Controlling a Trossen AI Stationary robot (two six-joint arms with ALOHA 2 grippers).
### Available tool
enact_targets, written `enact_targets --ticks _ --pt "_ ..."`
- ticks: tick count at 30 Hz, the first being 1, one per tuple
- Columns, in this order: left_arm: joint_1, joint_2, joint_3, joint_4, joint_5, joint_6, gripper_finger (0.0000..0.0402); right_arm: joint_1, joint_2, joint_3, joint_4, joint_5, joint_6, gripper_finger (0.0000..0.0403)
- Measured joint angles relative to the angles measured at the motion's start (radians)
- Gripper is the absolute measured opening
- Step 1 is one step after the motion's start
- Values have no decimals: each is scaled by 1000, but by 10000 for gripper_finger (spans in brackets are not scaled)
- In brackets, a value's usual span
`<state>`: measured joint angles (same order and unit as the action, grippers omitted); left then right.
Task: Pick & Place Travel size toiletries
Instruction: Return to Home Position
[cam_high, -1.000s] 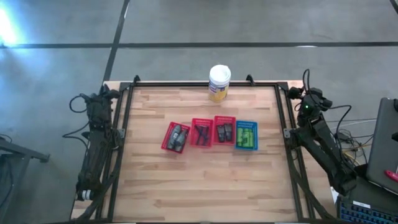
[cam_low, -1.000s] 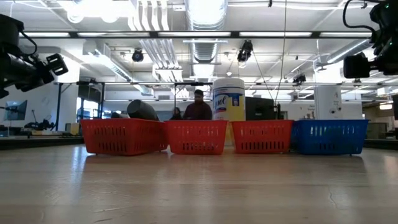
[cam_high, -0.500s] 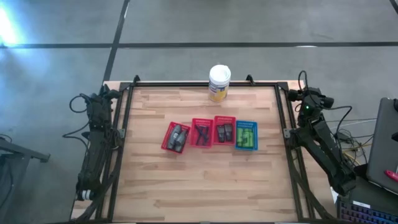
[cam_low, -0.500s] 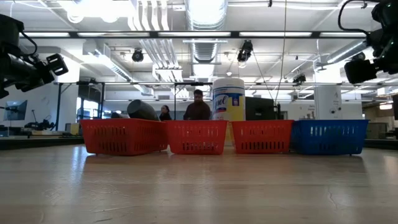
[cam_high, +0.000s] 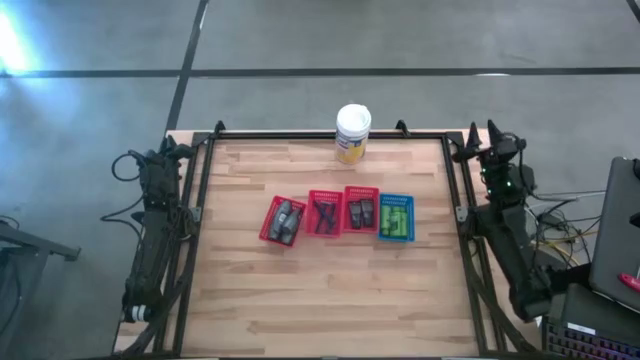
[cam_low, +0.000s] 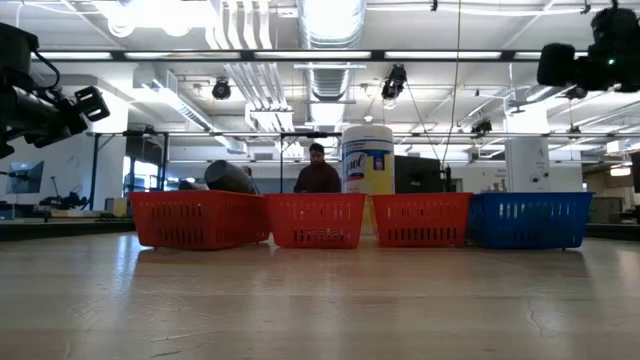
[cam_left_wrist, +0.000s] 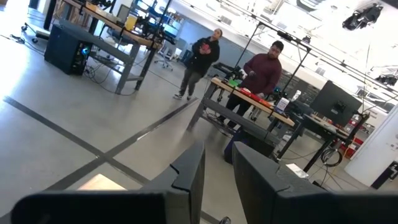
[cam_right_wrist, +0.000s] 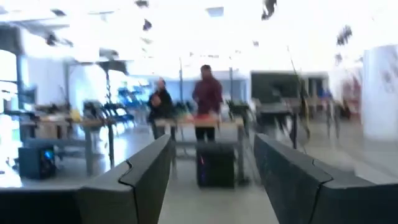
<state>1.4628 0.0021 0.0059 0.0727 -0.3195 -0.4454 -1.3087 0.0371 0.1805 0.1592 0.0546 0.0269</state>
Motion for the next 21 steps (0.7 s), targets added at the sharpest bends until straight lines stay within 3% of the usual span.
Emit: enact_targets --ticks 3,9,15,21 --pt "0 0 0 0 0 0 87 -3 -27 -31 49 -17 -34 233" --pt "0 1 0 1 0 0 87 -6 -37 -151 73 185 23 254" --pt "0 1 0 -1 0 0 87 -8 -37 -172 -50 192 19 274" --pt "0 1 0 -2 0 0 87 -8 -37 -172 -59 200 -21 294"
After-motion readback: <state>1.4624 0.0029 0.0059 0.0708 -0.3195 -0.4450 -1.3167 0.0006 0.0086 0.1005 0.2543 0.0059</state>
